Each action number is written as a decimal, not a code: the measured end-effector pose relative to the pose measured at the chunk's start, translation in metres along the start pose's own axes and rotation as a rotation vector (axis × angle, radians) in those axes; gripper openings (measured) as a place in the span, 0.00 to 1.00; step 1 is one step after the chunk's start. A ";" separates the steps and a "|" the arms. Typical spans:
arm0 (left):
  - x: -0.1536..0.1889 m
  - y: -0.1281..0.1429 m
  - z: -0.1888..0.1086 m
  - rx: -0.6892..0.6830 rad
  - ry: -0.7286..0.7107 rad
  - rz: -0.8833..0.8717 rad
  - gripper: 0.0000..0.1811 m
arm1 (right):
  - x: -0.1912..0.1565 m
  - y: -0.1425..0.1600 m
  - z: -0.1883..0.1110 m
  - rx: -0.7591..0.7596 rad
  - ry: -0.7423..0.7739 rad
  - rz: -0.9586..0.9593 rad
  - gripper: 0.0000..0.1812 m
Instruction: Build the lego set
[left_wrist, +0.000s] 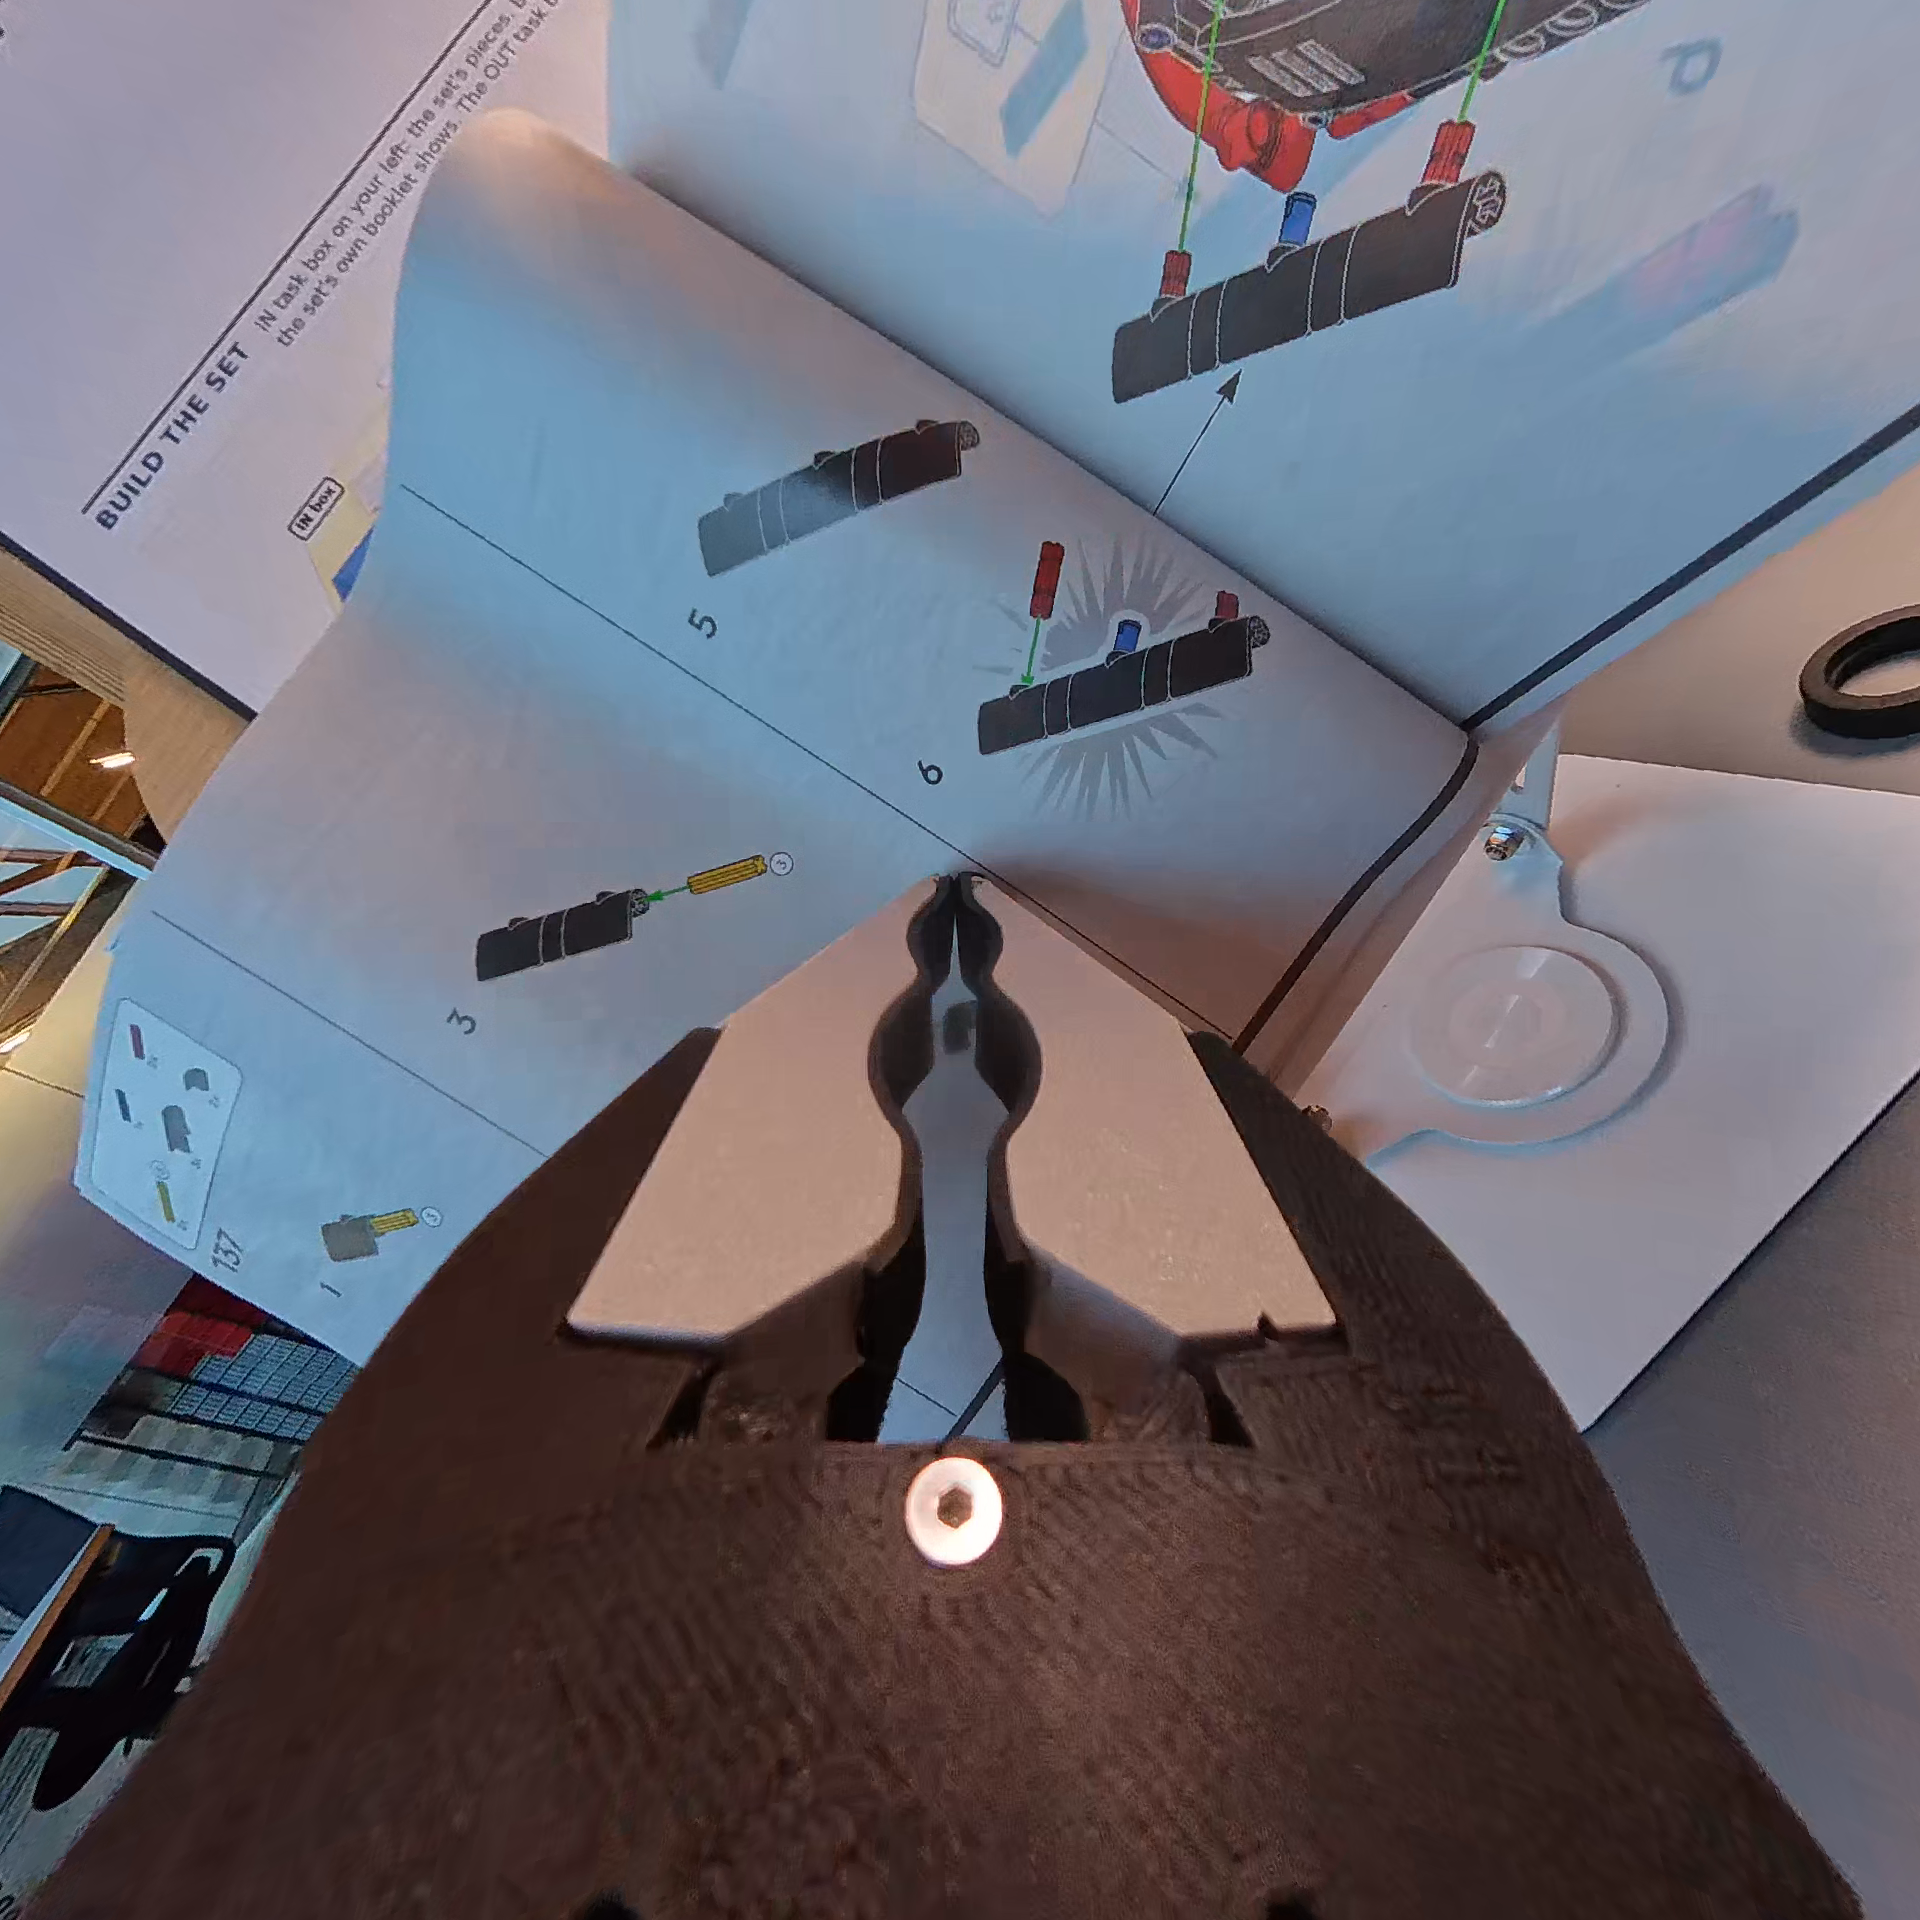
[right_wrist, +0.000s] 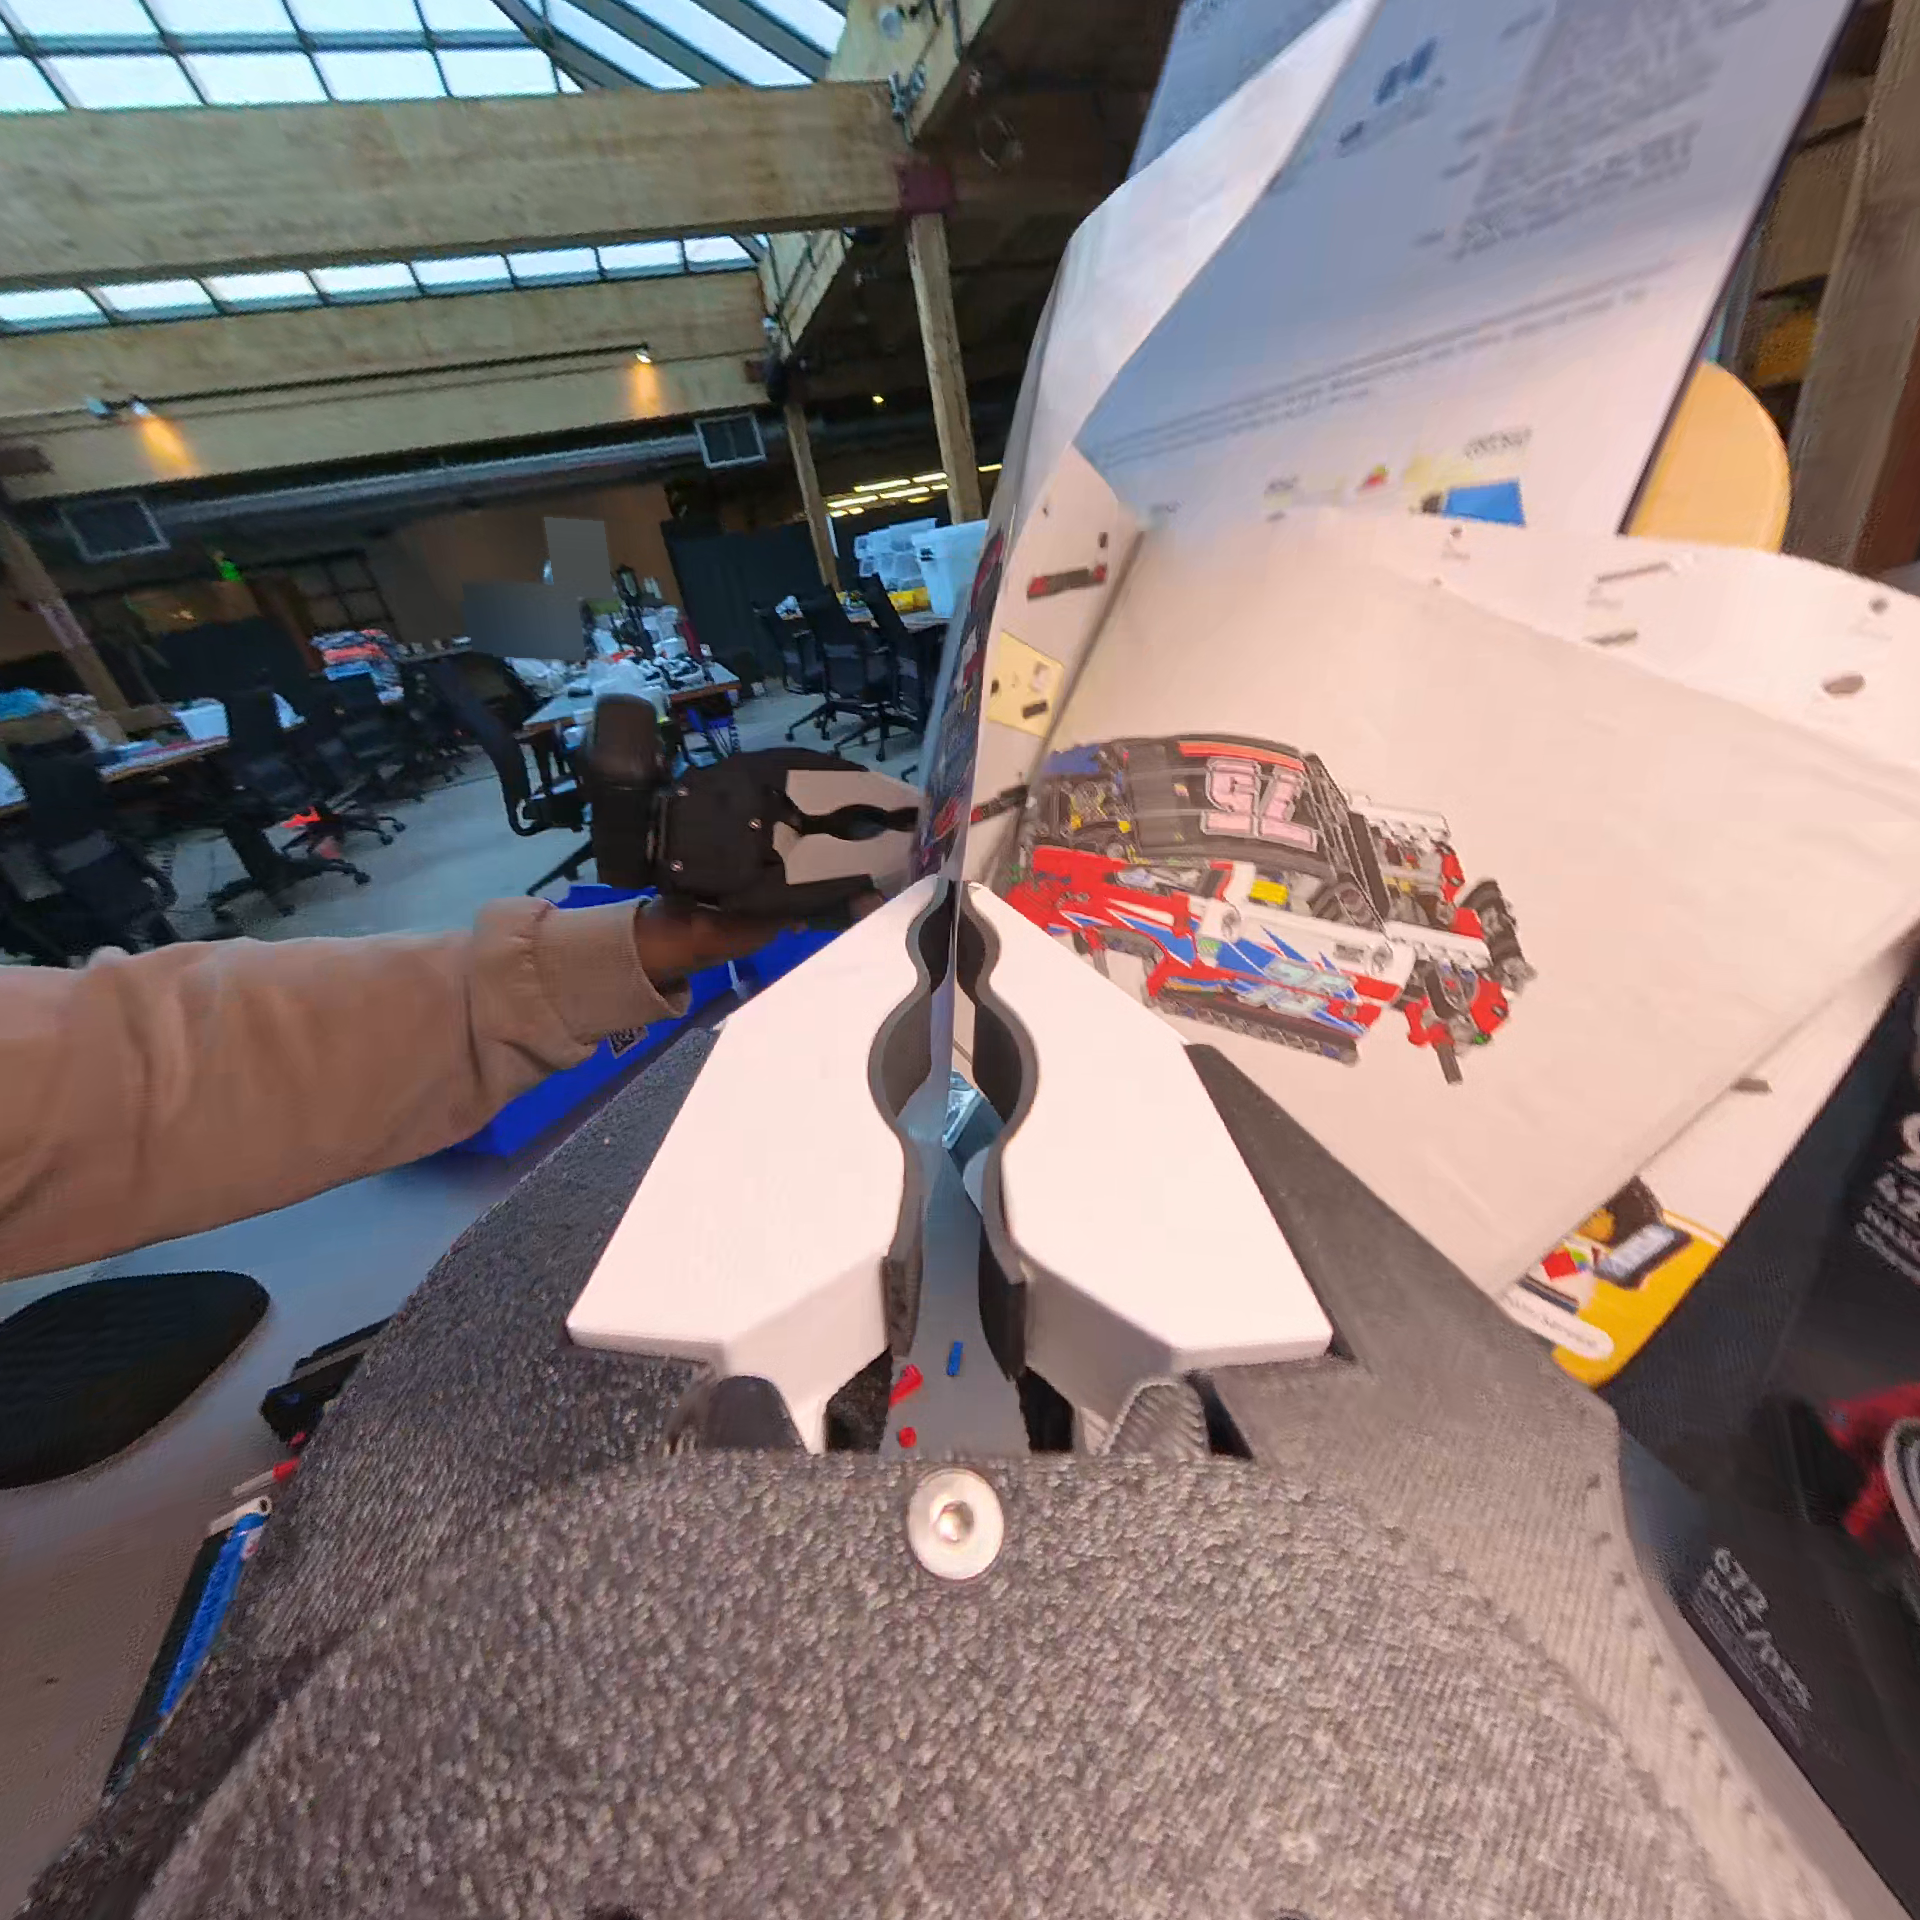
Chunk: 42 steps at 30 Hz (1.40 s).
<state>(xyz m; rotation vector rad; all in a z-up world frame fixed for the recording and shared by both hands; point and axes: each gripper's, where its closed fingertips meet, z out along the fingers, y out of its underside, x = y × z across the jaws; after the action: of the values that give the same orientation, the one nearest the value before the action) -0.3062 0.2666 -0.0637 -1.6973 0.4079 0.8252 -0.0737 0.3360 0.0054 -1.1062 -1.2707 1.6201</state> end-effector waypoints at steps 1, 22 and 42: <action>0.000 0.000 0.000 0.000 0.000 -0.003 0.00 | -0.007 -0.010 0.000 0.012 -0.014 -0.020 0.00; -0.002 0.009 -0.005 0.058 -0.006 -0.085 0.00 | 0.065 0.023 -0.026 -0.206 0.335 -0.002 0.00; -0.001 0.012 -0.008 0.087 -0.078 -0.152 0.00 | -0.103 -0.004 0.094 -0.131 -0.183 -0.060 0.00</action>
<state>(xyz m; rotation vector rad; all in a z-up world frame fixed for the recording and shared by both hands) -0.3124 0.2555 -0.0704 -1.5887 0.2543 0.7492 -0.1301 0.2128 0.0371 -1.0048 -1.5337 1.6414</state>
